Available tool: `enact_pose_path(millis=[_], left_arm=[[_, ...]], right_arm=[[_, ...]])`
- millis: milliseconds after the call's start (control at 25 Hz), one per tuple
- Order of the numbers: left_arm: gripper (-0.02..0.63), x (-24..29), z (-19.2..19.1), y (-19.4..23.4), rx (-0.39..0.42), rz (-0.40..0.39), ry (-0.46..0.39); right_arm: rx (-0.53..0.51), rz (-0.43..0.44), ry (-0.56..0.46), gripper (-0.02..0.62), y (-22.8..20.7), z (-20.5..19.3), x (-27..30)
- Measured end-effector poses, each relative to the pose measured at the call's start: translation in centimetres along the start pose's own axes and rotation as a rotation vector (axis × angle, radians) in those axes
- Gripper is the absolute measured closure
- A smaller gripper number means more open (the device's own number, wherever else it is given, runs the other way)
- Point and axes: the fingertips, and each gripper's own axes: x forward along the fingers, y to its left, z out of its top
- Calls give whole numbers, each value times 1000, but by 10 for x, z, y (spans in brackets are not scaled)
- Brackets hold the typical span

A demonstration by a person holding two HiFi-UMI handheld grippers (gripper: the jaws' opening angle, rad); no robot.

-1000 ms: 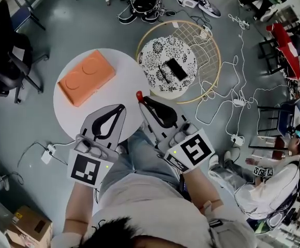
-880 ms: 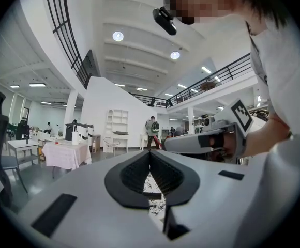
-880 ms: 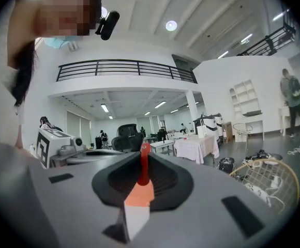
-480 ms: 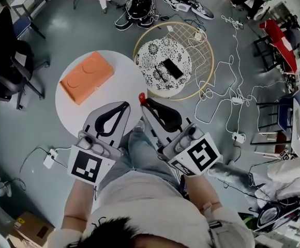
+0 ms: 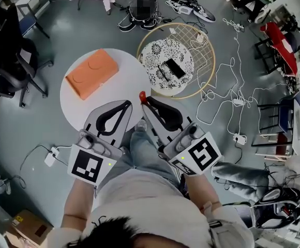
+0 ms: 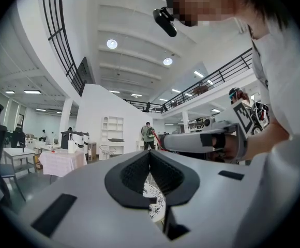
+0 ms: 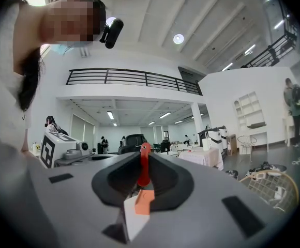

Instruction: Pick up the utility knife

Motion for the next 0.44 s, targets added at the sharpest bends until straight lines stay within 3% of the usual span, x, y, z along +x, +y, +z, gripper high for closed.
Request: enact_pose_path(millis=[440], left_arm=[[595,-14,-3,-9,2,2,-9]], right_arm=[[-17,12,-7,543,17,-3,-6]])
